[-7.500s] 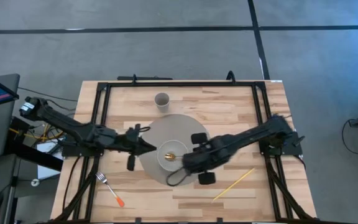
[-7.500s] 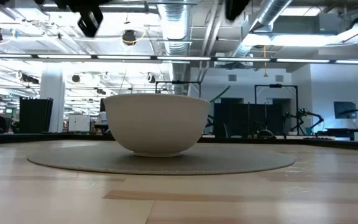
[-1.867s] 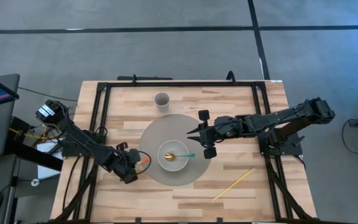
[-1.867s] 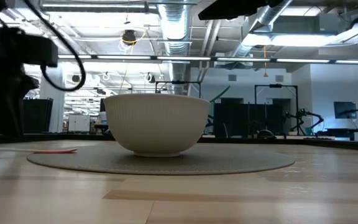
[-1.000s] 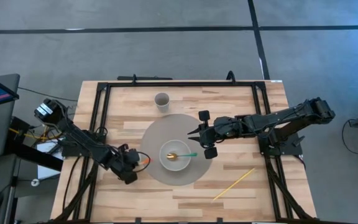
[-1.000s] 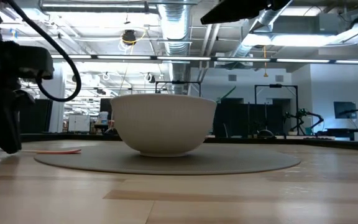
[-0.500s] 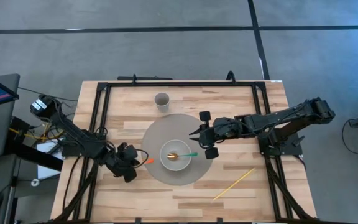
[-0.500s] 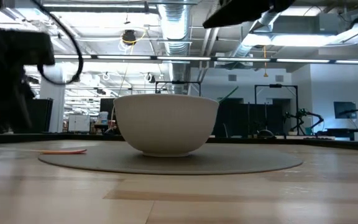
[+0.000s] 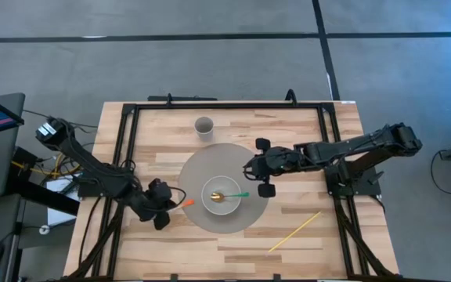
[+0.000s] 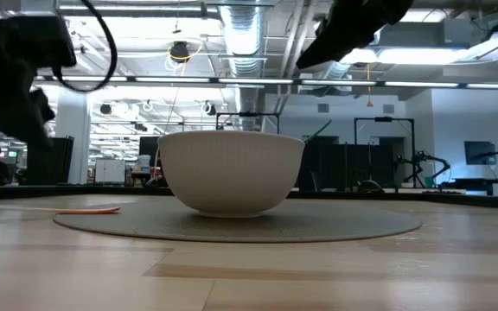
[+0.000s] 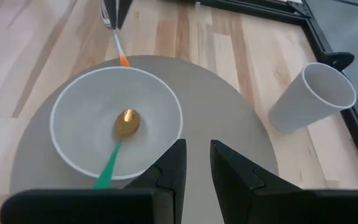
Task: Pick & Place Utensil
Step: Put the orange fork into the gray bowl on the placemat, then put the gray cup on the gray placemat
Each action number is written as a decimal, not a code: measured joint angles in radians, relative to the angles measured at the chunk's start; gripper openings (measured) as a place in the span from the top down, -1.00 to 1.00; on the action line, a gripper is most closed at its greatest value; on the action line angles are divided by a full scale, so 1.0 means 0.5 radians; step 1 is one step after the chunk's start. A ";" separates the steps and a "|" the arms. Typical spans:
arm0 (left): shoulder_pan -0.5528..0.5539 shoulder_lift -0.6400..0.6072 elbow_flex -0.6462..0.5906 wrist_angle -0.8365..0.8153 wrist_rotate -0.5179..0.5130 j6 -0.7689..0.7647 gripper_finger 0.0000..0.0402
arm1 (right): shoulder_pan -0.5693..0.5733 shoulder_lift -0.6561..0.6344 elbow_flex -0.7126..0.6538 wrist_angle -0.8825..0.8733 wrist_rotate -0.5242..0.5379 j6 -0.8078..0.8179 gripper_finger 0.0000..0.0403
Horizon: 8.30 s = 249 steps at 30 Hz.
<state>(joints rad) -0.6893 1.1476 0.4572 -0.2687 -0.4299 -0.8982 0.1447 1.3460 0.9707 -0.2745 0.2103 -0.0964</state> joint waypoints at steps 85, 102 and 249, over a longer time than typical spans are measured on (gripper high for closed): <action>0.719 1.444 0.420 2.703 -0.567 1.345 0.95 | -0.262 0.361 -0.002 -0.227 -0.362 0.141 0.67; 0.696 1.494 0.419 2.659 -0.605 1.155 0.92 | -0.303 0.545 -0.003 -0.004 -0.796 0.049 0.67; 2.134 0.693 0.497 0.791 0.506 2.255 0.27 | 0.052 -0.793 -0.575 -0.117 -0.163 0.405 0.67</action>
<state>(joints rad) 0.3777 1.4939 0.7059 0.1270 -0.1770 0.2295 0.1707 0.9493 0.6830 -0.3328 0.1287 0.1060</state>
